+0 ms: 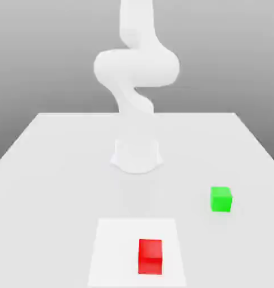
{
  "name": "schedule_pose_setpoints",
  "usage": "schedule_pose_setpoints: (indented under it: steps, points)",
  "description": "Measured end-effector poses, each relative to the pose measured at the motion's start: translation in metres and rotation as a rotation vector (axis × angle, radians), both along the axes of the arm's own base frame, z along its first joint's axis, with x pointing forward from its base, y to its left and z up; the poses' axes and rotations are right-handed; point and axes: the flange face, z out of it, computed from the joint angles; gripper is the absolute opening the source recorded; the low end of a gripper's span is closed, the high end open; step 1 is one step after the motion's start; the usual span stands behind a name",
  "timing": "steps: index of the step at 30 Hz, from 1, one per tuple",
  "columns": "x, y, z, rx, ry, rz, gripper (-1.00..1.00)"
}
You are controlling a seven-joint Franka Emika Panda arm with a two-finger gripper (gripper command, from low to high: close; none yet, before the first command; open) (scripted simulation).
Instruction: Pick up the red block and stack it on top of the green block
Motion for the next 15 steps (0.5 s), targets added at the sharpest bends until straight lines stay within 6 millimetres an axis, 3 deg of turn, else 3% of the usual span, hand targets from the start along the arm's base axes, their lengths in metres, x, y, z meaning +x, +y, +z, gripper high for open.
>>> schedule_pose_setpoints:
  steps: [3, 7, 11, 15]
  points:
    - [0.037, 0.004, -0.056, -0.003, 0.097, -0.006, 0.0]
    - [0.072, 0.008, -0.134, -0.004, 0.22, -0.013, 0.0]
    - [0.092, 0.012, -0.214, -0.003, 0.342, -0.017, 0.0]
    - [0.098, 0.016, -0.296, 0.0, 0.465, -0.021, 0.0]
